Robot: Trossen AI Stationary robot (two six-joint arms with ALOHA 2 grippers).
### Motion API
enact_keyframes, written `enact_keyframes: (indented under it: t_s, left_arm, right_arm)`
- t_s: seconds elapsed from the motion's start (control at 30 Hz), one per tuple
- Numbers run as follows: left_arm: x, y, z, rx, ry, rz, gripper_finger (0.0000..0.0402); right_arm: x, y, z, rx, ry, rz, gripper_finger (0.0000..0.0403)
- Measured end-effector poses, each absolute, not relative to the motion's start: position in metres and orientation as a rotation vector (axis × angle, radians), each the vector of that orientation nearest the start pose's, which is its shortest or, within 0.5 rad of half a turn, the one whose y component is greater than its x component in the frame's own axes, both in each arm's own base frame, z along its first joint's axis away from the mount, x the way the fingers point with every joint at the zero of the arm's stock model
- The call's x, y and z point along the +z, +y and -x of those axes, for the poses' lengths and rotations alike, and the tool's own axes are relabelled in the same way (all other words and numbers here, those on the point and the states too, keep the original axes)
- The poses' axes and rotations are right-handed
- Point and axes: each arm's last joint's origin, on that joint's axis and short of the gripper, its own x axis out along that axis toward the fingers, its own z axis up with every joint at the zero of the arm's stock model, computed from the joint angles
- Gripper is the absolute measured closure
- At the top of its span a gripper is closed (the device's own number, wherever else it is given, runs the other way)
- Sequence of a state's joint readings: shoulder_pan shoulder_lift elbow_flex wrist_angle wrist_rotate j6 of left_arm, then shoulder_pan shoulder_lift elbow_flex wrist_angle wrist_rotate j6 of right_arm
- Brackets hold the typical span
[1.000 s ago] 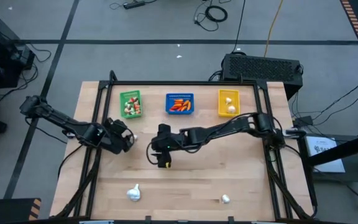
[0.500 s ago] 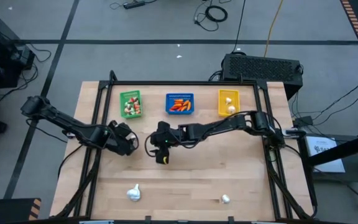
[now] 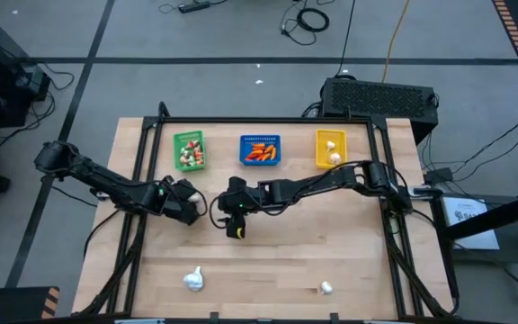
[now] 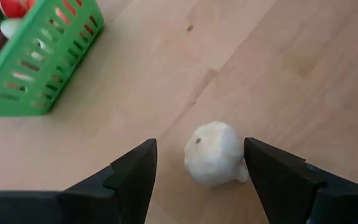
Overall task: Sort produce into baskets
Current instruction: Put the garlic into the yellow bin
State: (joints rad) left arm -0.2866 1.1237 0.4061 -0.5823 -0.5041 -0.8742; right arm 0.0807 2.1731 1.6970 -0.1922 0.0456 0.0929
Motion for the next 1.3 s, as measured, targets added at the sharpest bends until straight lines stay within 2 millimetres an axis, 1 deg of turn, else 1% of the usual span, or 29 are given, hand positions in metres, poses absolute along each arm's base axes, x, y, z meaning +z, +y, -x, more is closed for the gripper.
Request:
enact_keyframes:
  t_s: [0.13, 0.3, 0.6, 0.7, 0.9, 0.97, 1.07, 1.2, 1.3]
  left_arm:
    - [0.129, -0.029, -0.154, 0.676, 1.05, 0.27, 0.0153]
    - [0.121, -0.027, -0.16, 0.608, 1.05, 0.278, 0.0153]
    - [0.119, -0.021, -0.163, 0.592, 1.063, 0.326, 0.0156]
    - [0.119, -0.021, -0.163, 0.572, 1.076, 0.335, 0.0176]
    - [0.119, -0.022, -0.163, 0.552, 1.078, 0.326, 0.0256]
    - [0.12, -0.022, -0.165, 0.532, 1.072, 0.306, 0.0274]
    - [0.122, -0.023, -0.168, 0.466, 1.04, 0.262, 0.0279]
    - [0.133, -0.033, -0.177, 0.265, 0.948, 0.238, 0.027]
    - [0.143, -0.043, -0.183, 0.093, 0.848, 0.192, 0.0269]
  right_arm:
    - [0.202, 0.038, -0.489, 0.002, 0.668, -0.047, 0.0147]
    - [0.202, 0.038, -0.489, 0.001, 0.673, -0.047, 0.0147]
    - [0.202, 0.038, -0.489, 0.001, 0.675, -0.047, 0.0147]
    - [0.202, 0.038, -0.489, 0.001, 0.675, -0.047, 0.0147]
    - [0.202, 0.038, -0.489, 0.001, 0.674, -0.047, 0.0147]
    - [0.202, 0.039, -0.489, 0.003, 0.674, -0.047, 0.0147]
    - [0.202, 0.042, -0.488, 0.006, 0.675, -0.05, 0.0147]
    - [0.202, 0.053, -0.487, 0.067, 0.686, 0.004, 0.0147]
    - [0.202, 0.065, -0.485, 0.133, 0.683, 0.065, 0.0147]
